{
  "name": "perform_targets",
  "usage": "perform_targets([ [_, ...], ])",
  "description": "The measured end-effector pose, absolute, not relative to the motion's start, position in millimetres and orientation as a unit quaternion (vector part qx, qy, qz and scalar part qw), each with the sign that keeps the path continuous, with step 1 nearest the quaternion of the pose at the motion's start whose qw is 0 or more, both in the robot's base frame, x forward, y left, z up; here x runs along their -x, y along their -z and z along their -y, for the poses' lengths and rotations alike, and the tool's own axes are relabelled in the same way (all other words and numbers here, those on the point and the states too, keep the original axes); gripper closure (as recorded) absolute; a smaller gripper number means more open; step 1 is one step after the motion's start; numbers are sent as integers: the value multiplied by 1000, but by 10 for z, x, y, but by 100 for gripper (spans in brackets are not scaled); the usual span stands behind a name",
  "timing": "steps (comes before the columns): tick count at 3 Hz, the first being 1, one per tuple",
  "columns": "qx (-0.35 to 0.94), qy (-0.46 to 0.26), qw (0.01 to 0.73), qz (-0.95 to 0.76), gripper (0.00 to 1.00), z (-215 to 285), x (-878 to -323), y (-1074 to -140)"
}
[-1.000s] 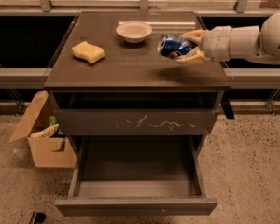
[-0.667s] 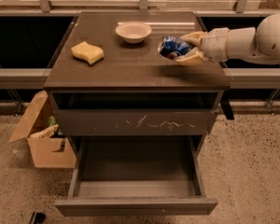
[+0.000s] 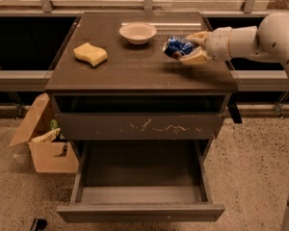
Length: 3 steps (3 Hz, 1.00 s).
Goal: Pick pepsi can from middle drawer and place on counter
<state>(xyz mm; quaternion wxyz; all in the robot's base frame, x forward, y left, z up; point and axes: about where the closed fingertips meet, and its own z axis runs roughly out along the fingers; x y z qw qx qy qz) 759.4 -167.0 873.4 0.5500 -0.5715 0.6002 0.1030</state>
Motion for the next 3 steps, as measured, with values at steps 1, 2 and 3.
perform_targets([
  [1,564,-101,549,-608,42,1715,-7685,-8699],
  [2,559,-96,548,-615,19,1776,-7745,-8681],
  [3,556,-91,546,-620,0,1844,-7775,-8683],
])
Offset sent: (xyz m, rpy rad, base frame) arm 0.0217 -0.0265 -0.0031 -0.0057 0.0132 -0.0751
